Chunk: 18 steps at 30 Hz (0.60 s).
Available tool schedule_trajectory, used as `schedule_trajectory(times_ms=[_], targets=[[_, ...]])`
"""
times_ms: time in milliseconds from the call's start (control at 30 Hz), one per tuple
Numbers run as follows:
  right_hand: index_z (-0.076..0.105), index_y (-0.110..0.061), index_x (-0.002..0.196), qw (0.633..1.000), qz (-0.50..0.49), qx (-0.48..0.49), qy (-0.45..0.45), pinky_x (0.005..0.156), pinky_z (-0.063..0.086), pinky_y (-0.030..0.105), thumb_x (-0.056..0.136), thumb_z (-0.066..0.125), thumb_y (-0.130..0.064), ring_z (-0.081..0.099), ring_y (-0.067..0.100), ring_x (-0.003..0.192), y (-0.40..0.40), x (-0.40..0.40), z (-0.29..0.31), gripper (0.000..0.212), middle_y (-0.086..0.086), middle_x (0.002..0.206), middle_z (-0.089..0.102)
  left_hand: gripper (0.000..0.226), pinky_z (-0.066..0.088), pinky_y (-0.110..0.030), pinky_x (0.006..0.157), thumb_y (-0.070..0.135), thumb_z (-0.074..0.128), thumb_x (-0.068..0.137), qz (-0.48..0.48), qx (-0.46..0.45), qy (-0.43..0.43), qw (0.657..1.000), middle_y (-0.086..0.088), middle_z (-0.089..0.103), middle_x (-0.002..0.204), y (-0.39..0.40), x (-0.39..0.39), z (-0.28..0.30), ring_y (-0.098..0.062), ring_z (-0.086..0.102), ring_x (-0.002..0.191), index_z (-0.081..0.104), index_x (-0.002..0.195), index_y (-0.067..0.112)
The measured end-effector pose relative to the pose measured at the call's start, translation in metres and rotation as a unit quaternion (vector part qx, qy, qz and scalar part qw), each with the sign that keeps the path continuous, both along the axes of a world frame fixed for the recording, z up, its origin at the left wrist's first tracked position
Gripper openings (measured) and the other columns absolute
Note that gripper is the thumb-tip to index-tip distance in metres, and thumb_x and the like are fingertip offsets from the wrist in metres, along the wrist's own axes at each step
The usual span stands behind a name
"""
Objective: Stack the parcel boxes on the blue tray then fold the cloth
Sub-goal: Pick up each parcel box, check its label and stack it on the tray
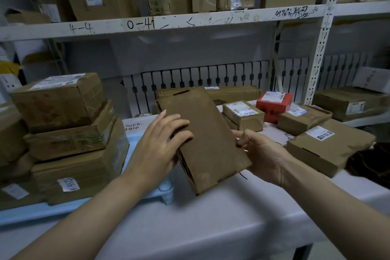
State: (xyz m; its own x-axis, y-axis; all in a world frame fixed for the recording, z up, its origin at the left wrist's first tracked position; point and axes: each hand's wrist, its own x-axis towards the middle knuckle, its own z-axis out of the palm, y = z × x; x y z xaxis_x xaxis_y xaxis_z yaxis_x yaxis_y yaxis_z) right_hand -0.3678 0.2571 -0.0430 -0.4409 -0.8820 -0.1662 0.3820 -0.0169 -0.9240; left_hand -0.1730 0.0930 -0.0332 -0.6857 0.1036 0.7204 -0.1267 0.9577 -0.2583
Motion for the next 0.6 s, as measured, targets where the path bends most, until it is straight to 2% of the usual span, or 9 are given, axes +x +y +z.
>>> schedule_trajectory(times_ms=[100, 200, 300, 400, 467, 533, 600], targets=[[0.078, -0.017, 0.105, 1.000, 0.007, 0.003, 0.018, 0.070, 0.042, 0.030, 0.050, 0.053, -0.012, 0.046, 0.026, 0.097, -0.002, 0.001, -0.003, 0.061, 0.006, 0.107, 0.067, 0.053, 0.025, -0.048, 0.118, -0.003, 0.077, 0.066, 0.010, -0.023, -0.009, 1.000, -0.014, 0.059, 0.127, -0.002, 0.001, -0.001, -0.031, 0.046, 0.129, 0.060, 0.113, 0.013], [0.080, -0.020, 0.098, 1.000, 0.022, 0.002, 0.017, 0.071, 0.042, 0.030, 0.052, 0.048, -0.010, 0.043, 0.026, 0.099, -0.001, 0.003, -0.002, 0.057, 0.003, 0.103, 0.068, 0.053, 0.025, -0.048, 0.118, -0.002, 0.079, 0.067, 0.005, -0.034, -0.008, 0.999, -0.014, 0.059, 0.128, 0.000, 0.002, -0.002, -0.031, 0.046, 0.128, 0.059, 0.113, 0.013], [0.079, -0.021, 0.101, 0.999, 0.025, 0.015, 0.021, 0.070, 0.042, 0.030, 0.052, 0.047, -0.011, 0.044, 0.027, 0.099, -0.002, 0.002, -0.002, 0.058, 0.002, 0.103, 0.068, 0.053, 0.025, -0.048, 0.118, -0.004, 0.074, 0.067, 0.006, -0.038, -0.009, 0.999, -0.014, 0.059, 0.127, 0.001, 0.003, -0.002, -0.031, 0.047, 0.128, 0.057, 0.114, 0.014], [0.074, -0.015, 0.113, 1.000, 0.022, 0.013, 0.004, 0.067, 0.044, 0.030, 0.058, 0.051, -0.015, 0.048, 0.026, 0.098, 0.001, 0.003, -0.001, 0.060, 0.006, 0.108, 0.065, 0.054, 0.026, -0.047, 0.118, -0.001, 0.071, 0.068, -0.002, -0.026, -0.019, 0.999, -0.012, 0.059, 0.128, -0.001, 0.004, -0.001, -0.030, 0.048, 0.128, 0.057, 0.118, 0.013], [0.074, -0.011, 0.106, 0.999, 0.032, -0.008, -0.028, 0.064, 0.047, 0.029, 0.072, 0.053, -0.020, 0.056, 0.025, 0.085, 0.006, 0.005, 0.003, 0.042, 0.007, 0.103, 0.065, 0.058, 0.033, -0.046, 0.113, 0.006, 0.080, 0.066, -0.013, 0.033, -0.022, 0.999, -0.008, 0.061, 0.125, -0.001, 0.004, -0.001, -0.025, 0.052, 0.123, 0.058, 0.120, 0.011], [0.075, -0.013, 0.089, 0.998, 0.016, -0.027, -0.053, 0.068, 0.050, 0.034, 0.077, 0.059, -0.032, 0.059, 0.025, 0.073, 0.008, 0.008, 0.008, 0.028, 0.010, 0.091, 0.065, 0.061, 0.047, -0.046, 0.098, 0.017, 0.082, 0.066, -0.011, 0.161, -0.009, 0.987, -0.001, 0.062, 0.119, 0.004, 0.005, 0.001, -0.019, 0.056, 0.112, 0.055, 0.122, 0.019], [0.070, -0.010, 0.090, 0.998, 0.002, -0.040, -0.048, 0.070, 0.050, 0.038, 0.077, 0.061, -0.048, 0.055, 0.028, 0.065, 0.008, 0.011, 0.010, 0.042, 0.012, 0.079, 0.059, 0.053, 0.052, -0.042, 0.082, 0.032, 0.076, 0.072, -0.005, 0.289, 0.019, 0.957, 0.007, 0.062, 0.113, 0.011, 0.003, 0.005, -0.016, 0.058, 0.102, 0.051, 0.118, 0.029]])
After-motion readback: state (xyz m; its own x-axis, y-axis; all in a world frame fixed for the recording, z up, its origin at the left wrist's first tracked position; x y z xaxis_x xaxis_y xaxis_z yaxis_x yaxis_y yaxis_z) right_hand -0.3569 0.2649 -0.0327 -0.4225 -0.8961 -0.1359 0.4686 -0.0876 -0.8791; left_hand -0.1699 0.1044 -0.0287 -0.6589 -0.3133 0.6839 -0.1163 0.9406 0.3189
